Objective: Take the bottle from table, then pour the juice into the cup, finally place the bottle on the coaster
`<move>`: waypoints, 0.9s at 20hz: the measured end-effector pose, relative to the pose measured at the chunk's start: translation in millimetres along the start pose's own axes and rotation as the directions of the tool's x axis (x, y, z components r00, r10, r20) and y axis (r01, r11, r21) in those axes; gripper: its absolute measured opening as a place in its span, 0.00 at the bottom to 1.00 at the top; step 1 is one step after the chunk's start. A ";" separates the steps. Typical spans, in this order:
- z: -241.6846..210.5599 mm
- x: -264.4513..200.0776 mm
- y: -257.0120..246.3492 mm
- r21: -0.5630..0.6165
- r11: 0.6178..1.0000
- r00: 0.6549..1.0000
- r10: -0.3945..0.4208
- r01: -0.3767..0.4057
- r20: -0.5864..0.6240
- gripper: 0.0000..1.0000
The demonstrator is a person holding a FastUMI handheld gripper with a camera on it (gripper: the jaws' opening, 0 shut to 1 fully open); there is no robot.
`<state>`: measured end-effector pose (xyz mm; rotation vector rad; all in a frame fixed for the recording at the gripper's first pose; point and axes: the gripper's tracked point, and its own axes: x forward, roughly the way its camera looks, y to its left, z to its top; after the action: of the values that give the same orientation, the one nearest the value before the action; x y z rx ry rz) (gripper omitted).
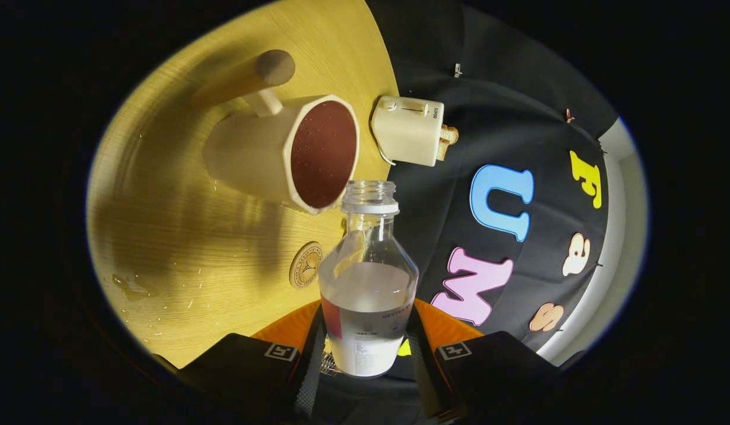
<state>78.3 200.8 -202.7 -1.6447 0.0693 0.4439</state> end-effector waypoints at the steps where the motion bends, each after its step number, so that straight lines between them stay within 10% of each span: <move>1: -0.2 0.0 -0.3 -0.004 1.000 1.000 0.001 -0.001 -0.001 0.70; 18: 3.6 1.5 -11.7 -0.129 0.991 0.999 -0.033 0.036 0.026 0.70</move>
<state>82.3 206.2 -192.3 -1.7652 -0.0055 0.4489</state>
